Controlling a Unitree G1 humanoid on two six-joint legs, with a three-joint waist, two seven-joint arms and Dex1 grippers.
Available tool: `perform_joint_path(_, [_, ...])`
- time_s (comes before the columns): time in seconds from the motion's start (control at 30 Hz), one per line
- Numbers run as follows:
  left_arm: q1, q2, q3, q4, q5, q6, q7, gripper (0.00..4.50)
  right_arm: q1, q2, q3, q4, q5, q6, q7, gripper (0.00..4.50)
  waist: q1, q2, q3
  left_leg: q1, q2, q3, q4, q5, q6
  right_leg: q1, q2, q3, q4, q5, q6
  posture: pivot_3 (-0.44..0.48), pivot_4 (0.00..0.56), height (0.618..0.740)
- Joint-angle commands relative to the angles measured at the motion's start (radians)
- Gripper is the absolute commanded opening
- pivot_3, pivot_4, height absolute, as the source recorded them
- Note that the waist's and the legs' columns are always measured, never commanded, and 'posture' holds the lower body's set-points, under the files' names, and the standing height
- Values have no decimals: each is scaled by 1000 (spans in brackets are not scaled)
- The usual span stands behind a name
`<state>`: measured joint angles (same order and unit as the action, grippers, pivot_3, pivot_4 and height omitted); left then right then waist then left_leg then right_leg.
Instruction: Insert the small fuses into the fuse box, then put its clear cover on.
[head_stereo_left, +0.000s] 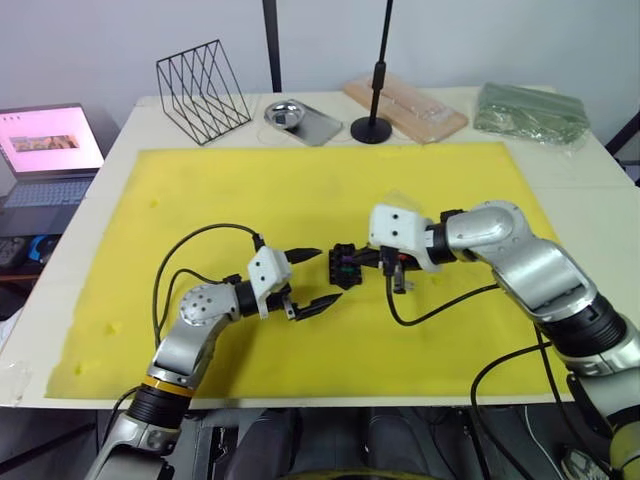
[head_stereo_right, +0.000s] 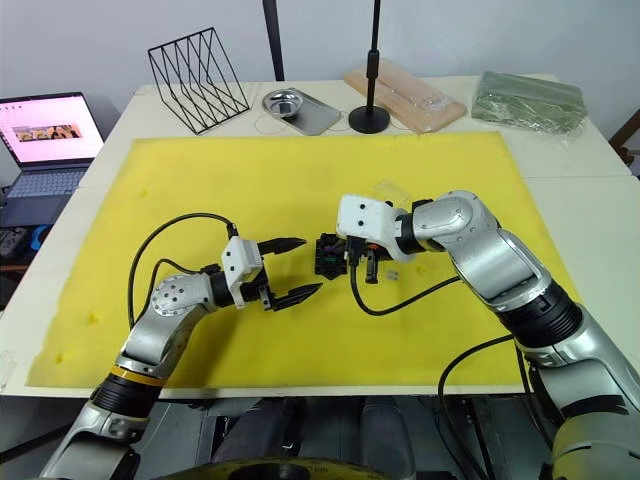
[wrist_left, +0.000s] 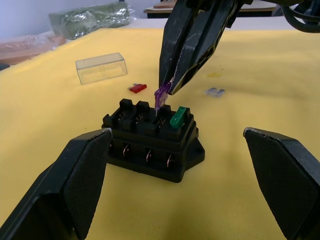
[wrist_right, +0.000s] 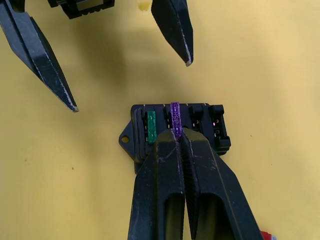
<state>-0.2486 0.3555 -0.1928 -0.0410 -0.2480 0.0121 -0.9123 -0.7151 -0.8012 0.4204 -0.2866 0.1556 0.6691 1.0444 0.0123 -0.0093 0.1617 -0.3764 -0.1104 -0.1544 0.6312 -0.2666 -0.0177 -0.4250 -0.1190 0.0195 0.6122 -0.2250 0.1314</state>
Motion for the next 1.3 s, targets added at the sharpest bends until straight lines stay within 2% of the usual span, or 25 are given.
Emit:
perform_joint_path(0.03, [-3, -7, -5, -28, -2, -8, 7, 4456, -18, 14, -10, -6, -16, -23, 12, 0, 0, 0, 0, 0, 0, 0, 0, 0, 0, 0, 0, 0, 0, 0, 0, 0, 150, 740])
perform_joint_path(1.3, [-13, -17, -10, -21, 15, 2, 48, 4456, -24, 65, -4, 106, -114, -114, 92, 0, 0, 0, 0, 0, 0, 0, 0, 0, -1, 0, 0, 0, 0, 0, 0, 0, 150, 740])
